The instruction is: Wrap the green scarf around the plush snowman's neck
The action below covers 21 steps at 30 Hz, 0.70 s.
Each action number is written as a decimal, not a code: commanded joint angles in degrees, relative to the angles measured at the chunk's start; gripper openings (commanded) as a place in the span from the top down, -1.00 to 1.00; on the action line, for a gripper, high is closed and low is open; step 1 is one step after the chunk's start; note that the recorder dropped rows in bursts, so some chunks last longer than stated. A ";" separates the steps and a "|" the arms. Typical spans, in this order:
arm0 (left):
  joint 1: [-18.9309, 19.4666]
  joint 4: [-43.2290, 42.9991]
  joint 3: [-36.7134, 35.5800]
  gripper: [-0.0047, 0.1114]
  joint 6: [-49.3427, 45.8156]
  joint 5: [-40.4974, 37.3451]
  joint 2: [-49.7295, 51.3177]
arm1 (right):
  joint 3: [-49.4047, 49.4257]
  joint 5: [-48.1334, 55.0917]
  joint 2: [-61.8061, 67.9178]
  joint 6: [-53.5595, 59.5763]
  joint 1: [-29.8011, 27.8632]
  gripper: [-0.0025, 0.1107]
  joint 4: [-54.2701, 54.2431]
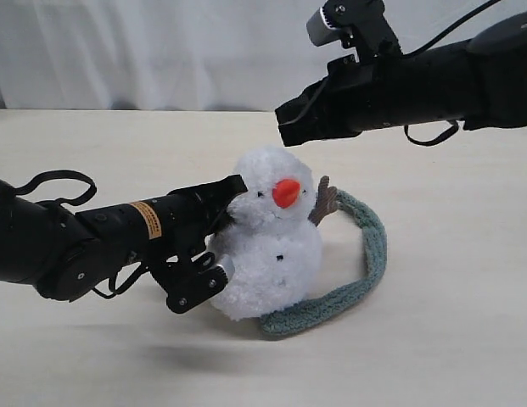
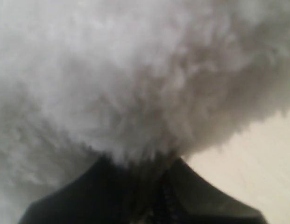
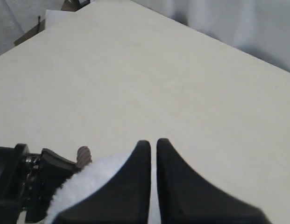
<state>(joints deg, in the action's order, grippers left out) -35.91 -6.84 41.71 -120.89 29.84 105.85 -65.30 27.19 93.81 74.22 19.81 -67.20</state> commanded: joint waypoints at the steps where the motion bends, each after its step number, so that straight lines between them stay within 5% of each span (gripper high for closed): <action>1: -0.07 -0.06 0.24 0.92 -1.75 -0.39 -0.21 | -0.42 -0.10 2.20 2.23 0.29 0.89 -4.62; 21: -0.07 6.29 0.88 0.92 -1.75 -0.29 -0.21 | 2.92 9.72 6.64 5.30 1.08 0.89 -1.05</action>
<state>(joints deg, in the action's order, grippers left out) -35.91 -4.37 41.71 -120.98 28.36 105.85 -64.10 34.38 100.61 76.78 20.02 -70.67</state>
